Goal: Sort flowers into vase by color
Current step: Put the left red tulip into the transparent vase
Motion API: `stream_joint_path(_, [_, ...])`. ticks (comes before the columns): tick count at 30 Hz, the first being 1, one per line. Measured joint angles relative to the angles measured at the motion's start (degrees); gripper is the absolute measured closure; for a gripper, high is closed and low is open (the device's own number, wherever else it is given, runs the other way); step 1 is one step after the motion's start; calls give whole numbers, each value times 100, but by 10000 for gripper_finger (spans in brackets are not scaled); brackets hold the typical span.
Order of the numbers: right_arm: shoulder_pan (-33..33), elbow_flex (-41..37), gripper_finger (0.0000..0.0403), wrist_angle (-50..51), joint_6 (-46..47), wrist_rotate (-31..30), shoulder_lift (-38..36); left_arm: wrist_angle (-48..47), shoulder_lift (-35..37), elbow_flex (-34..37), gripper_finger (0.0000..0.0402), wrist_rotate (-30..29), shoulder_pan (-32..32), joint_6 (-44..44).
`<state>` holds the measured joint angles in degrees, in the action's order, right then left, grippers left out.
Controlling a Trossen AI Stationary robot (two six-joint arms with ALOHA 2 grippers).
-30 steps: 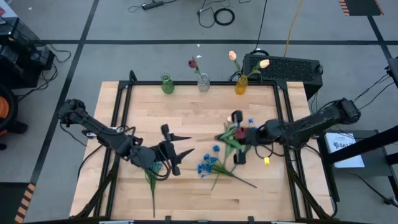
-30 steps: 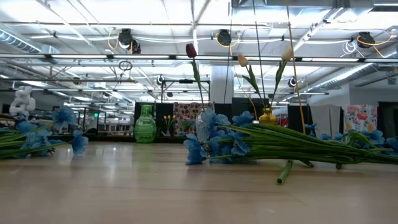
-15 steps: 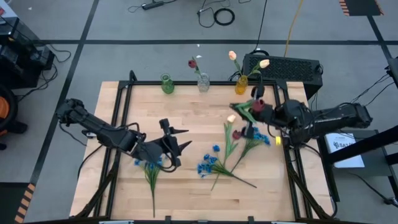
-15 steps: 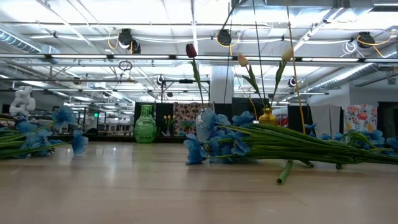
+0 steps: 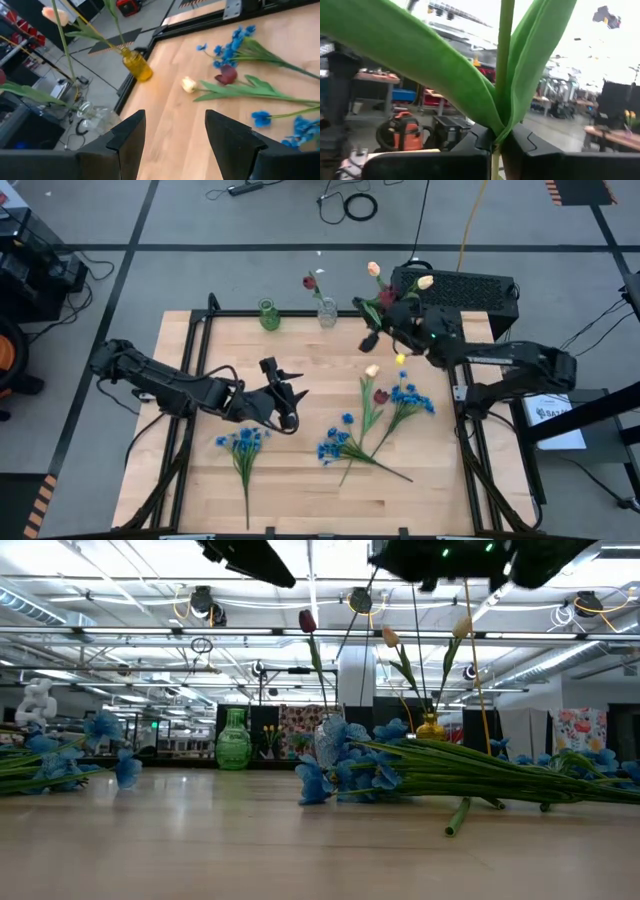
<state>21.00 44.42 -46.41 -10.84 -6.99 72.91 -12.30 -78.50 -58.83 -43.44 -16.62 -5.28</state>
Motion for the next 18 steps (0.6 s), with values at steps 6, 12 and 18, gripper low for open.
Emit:
stream_joint_path(6, [779, -1, 393, -636, 651, 391, 765, -122, 0, 2, 190, 248, 65, 9])
stream_joint_path(12, [1246, 1, 393, -1290, 1157, 737, 1341, -122, 0, 2, 190, 286, 64, 33])
stream_joint_path(18, [1355, 157, 393, -1281, 1202, 754, 1670, -131, 0, 2, 190, 286, 65, 33])
